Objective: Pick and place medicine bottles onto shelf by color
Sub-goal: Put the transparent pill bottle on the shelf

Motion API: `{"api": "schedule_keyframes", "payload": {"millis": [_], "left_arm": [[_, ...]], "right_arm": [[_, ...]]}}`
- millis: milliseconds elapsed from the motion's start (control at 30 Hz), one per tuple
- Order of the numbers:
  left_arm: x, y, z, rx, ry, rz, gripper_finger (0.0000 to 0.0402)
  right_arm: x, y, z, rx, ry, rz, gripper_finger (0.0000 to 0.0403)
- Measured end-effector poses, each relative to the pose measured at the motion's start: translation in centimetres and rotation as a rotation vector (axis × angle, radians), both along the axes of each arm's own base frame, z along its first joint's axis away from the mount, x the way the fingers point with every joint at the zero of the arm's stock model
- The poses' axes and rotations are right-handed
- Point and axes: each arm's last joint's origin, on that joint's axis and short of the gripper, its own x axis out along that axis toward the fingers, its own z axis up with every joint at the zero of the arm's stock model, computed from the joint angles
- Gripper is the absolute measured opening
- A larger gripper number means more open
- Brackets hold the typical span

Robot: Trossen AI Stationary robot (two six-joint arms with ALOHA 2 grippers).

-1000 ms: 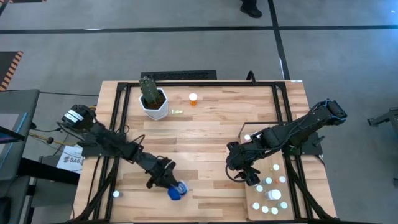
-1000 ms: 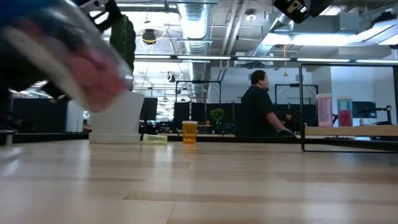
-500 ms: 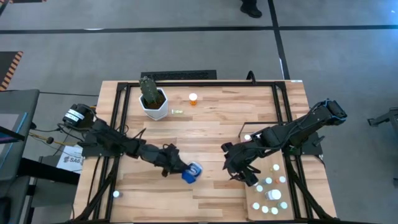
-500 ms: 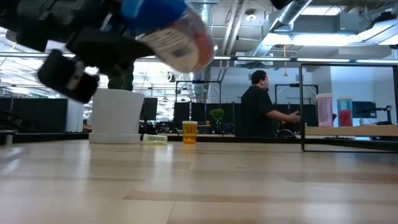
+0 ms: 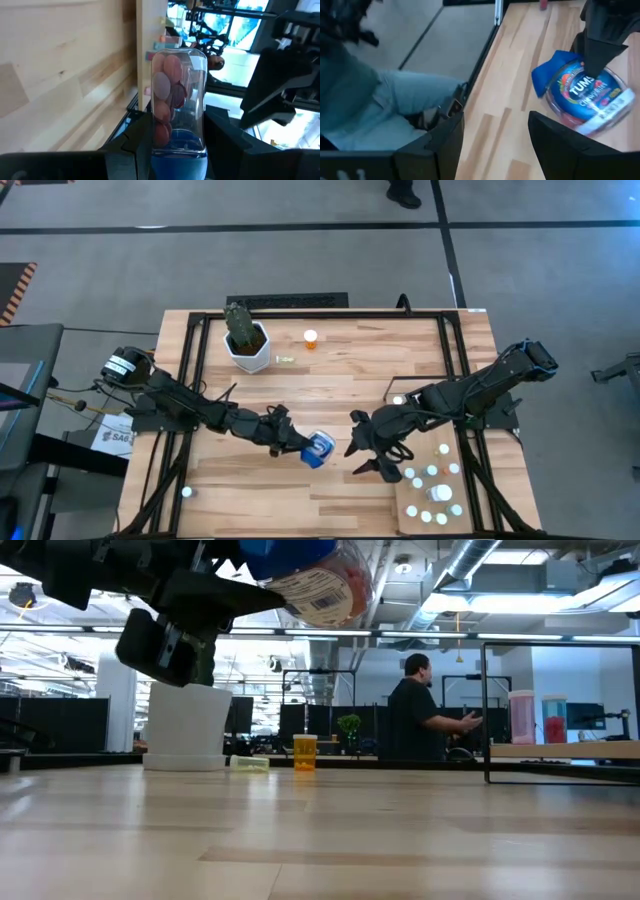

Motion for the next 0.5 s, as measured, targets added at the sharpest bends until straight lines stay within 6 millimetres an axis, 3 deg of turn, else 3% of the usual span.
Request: {"api": "schedule_keyframes", "payload": {"millis": [500], "left_arm": [[0.10, 0.15, 0.32, 0.078, -0.050, 0.014, 0.0132]], "right_arm": [[0.58, -0.47, 0.54, 0.103, -0.010, -0.077, 0.0244]]}}
